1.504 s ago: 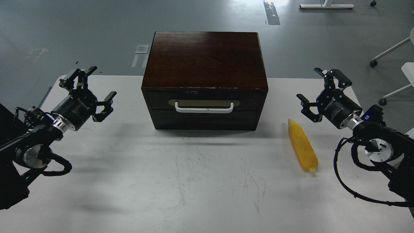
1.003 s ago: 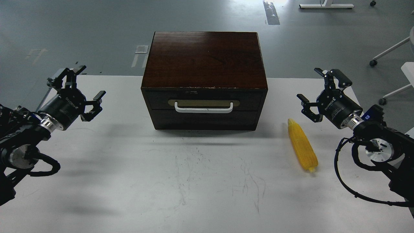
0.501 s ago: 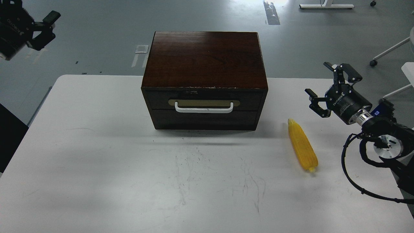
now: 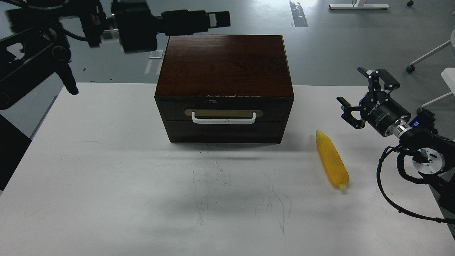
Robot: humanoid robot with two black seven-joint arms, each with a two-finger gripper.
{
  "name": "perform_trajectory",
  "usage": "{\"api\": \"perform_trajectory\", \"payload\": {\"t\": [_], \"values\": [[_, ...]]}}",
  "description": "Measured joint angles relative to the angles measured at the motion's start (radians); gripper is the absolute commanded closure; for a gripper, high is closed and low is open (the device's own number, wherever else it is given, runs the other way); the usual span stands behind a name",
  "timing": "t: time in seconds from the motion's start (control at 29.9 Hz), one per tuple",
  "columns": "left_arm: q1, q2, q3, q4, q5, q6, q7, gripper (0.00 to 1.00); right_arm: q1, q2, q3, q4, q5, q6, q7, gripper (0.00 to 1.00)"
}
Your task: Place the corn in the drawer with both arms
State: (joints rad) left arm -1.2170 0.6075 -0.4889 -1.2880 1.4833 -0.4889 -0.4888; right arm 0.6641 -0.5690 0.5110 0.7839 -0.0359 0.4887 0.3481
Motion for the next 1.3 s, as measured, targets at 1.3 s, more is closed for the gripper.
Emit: {"api": "perform_trajectory", "payload": {"t": [1.3], "values": [[-0.210, -0.251, 0.555, 0.079, 0.696, 0.000, 0.000, 0.01, 0.000, -0.050, 0.005, 0.007, 0.001, 0.000, 0.003, 0.00]]}}
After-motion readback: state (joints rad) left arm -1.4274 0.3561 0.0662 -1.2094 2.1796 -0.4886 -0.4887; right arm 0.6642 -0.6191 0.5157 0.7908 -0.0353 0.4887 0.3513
